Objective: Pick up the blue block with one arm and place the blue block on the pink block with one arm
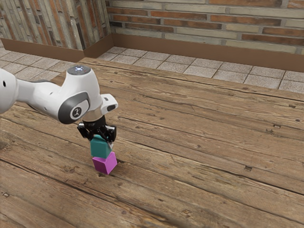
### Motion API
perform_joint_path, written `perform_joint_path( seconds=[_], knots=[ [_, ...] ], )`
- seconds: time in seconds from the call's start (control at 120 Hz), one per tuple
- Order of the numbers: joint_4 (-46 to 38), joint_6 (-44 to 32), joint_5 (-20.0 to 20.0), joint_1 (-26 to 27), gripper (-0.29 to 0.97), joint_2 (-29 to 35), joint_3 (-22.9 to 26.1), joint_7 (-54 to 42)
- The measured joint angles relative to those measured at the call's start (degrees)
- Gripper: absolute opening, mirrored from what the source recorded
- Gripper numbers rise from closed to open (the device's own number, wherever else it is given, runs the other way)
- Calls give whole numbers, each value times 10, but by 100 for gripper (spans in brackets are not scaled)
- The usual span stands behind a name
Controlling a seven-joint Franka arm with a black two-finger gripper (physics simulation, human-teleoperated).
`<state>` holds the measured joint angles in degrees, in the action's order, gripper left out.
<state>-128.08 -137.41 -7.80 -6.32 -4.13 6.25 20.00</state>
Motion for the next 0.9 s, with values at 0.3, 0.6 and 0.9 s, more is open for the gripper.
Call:
perform_joint_path(
  seconds=[0.3, 0.6, 0.9],
  knots=[
    [0, -1, 12, 0, 56, 4, 0, -28],
    [56, 20, 13, 0, 65, 135, 0, -49],
    [248, 297, 70, 4, 67, 143, 9, -59]
  ],
)
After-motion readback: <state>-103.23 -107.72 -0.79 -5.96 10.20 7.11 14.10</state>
